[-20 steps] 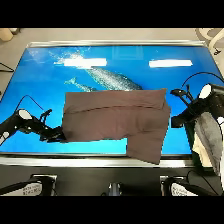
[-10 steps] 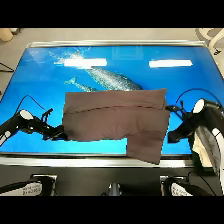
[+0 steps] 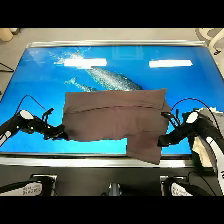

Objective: Fold the shirts.

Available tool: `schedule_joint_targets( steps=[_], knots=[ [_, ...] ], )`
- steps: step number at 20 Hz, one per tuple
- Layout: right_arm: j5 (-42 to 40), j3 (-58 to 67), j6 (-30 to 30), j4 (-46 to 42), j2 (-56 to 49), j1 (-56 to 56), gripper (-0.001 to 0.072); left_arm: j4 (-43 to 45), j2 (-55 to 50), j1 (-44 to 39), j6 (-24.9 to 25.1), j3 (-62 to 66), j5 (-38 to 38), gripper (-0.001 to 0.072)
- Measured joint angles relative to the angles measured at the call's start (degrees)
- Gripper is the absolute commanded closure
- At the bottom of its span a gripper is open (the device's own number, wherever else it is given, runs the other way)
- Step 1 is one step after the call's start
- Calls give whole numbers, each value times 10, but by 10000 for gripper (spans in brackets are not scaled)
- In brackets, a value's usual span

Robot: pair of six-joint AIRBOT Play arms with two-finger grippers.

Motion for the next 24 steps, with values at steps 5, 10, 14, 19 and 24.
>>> schedule_joint_targets(
  steps=[5, 10, 14, 19, 24],
  knots=[
    [-30, -8, 21, 20, -6, 0, 680, -3, 0, 0, 1, 0, -4, 676],
    [-9, 13, -1, 21, 5, 1, 684, -5, 6, -1, 12, 4, -5, 677],
    [-11, 101, 2, 24, 16, 1, 685, -18, 33, 2, 21, 58, -9, 679],
    [-84, 245, 19, 42, -24, 1, 685, -38, 11, 5, 0, 177, 5, 679],
    [-161, 356, 23, 87, -133, 1, 684, -71, -96, 5, -25, 323, 17, 678]
  ],
)
